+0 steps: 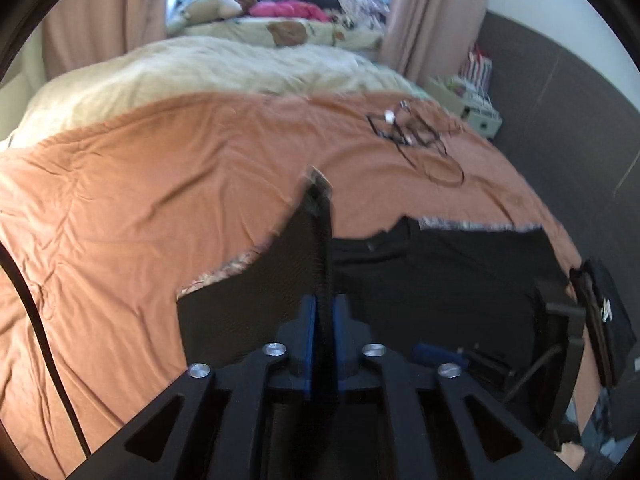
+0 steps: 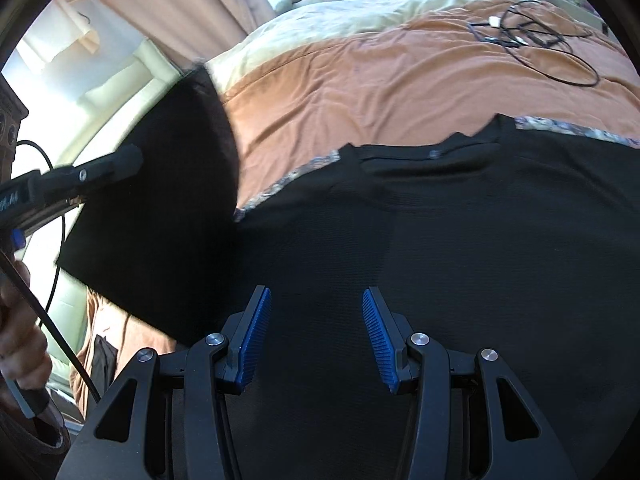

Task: Fold small clothes
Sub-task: 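Lift the gripped side and fold it over toward the shirt's middle, then open the left gripper and release the folded panel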

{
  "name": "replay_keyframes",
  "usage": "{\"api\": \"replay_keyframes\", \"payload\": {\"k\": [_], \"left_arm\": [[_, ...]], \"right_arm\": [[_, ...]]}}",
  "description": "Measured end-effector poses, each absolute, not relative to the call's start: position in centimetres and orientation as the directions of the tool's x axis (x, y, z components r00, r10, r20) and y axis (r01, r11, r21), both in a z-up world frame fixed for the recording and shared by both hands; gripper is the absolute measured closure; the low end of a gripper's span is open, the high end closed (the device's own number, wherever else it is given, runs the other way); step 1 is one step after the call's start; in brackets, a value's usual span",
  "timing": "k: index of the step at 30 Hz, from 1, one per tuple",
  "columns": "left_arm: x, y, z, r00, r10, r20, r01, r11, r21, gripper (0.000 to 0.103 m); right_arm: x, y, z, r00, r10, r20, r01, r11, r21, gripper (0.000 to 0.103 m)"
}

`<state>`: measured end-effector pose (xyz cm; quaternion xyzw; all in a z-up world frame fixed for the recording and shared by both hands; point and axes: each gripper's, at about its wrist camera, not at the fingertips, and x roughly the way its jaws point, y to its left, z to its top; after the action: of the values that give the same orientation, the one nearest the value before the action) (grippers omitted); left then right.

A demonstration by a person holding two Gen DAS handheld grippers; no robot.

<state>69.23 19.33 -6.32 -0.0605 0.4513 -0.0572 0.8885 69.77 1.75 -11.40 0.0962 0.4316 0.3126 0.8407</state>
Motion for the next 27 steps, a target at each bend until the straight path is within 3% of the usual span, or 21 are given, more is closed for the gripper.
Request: {"api": "replay_keyframes", "payload": {"k": [2,3,16,20,27], "left_arm": [[69.1,19.3,-6.8,0.583,-0.151,-0.798,0.042,0.987,-0.156,0.048],[68.8,19.7,-6.9,0.592,-0.131,-0.795,0.025,0.989,-0.144,0.046],[67.4,28.3,-13.3,0.508,-0.038,-0.861,-0.15,0.98,-0.131,0.049],[68.3,30.2,-16.3,0.482,-0.034,-0.876,-0.176,0.975,-0.135,0.05],[70.8,32.5,-21.1,0.453,-0.079,-0.888,-0.226,0.953,-0.2,0.059]], "right_arm": [[70.0,1.2,-11.4,0.428,0.604,-0.673,-0.431,0.79,0.435,0.057],[70.1,1.0,-11.5,0.425,0.607,-0.672,-0.427,0.789,0.442,0.057],[73.3,2.9,-14.5,0.387,0.588,-0.71,-0.391,0.802,0.451,0.058],[74.4,4.2,-15.2,0.375,0.582,-0.722,-0.4,0.804,0.441,0.063],[76.4,5.1,-16.1,0.397,0.553,-0.733,-0.392,0.824,0.409,0.072]]}}
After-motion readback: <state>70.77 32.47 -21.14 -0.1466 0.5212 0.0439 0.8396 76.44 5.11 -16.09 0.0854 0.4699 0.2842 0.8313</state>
